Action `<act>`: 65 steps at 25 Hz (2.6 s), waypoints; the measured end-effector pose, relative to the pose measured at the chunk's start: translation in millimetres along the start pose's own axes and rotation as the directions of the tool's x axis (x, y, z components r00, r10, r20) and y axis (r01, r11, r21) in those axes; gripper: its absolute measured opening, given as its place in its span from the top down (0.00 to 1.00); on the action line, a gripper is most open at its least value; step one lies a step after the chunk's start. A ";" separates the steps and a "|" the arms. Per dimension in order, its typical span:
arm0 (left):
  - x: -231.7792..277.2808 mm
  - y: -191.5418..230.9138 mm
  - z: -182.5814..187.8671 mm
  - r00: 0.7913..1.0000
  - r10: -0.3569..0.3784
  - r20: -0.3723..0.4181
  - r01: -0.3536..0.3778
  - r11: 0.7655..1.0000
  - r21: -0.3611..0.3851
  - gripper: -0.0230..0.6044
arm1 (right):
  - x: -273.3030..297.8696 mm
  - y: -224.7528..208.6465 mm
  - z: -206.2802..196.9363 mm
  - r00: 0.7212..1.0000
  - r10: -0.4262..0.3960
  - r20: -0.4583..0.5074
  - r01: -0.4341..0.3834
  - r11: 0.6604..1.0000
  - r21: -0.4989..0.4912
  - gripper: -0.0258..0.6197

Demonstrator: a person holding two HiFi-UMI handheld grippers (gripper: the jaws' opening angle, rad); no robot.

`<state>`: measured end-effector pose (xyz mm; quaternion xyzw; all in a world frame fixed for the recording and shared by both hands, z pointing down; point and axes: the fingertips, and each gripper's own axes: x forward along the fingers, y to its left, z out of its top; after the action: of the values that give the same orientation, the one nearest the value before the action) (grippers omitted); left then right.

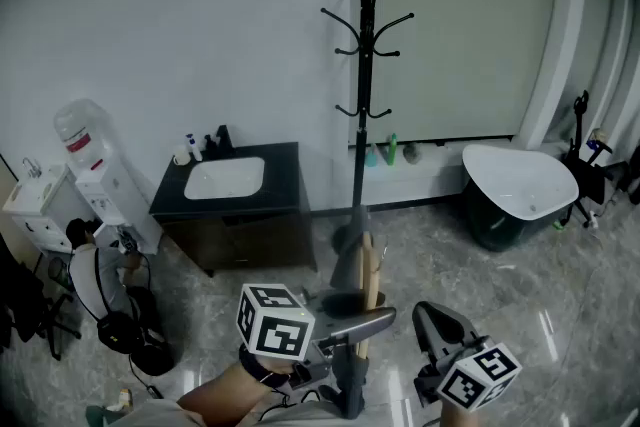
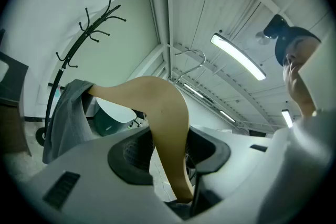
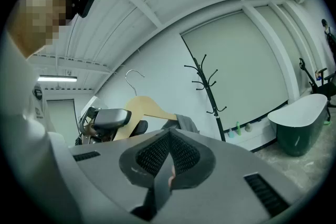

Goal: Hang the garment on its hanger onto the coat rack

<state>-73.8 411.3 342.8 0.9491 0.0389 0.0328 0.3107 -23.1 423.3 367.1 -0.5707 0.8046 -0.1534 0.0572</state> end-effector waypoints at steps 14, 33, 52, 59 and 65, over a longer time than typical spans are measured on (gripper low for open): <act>4.7 -7.0 -9.3 1.000 0.012 0.000 -0.012 1.000 0.004 0.69 | -15.1 1.3 -2.8 1.000 0.015 0.009 -0.016 1.000 0.018 0.94; 35.8 24.1 23.7 0.987 0.142 0.077 -0.144 0.989 0.034 0.69 | -41.2 -45.4 2.3 0.996 0.070 0.055 -0.075 0.994 0.076 0.94; 37.9 155.8 118.8 0.990 0.092 0.105 -0.091 0.996 -0.013 0.69 | 119.4 -95.6 51.7 0.993 0.099 0.062 -0.100 0.995 0.023 0.93; 37.0 228.7 171.6 0.994 0.083 0.072 -0.084 0.996 0.011 0.69 | 202.0 -123.2 72.1 0.995 0.070 0.077 -0.072 0.997 0.027 0.94; 38.5 278.5 206.0 0.993 0.101 0.054 -0.104 0.993 0.050 0.69 | 247.8 -143.4 81.2 0.995 0.061 0.081 -0.064 0.998 0.029 0.93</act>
<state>-2.7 70.0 343.5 0.9583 -0.0169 0.0235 0.2842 43.1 133.3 355.7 -0.5500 0.8167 -0.1411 0.1032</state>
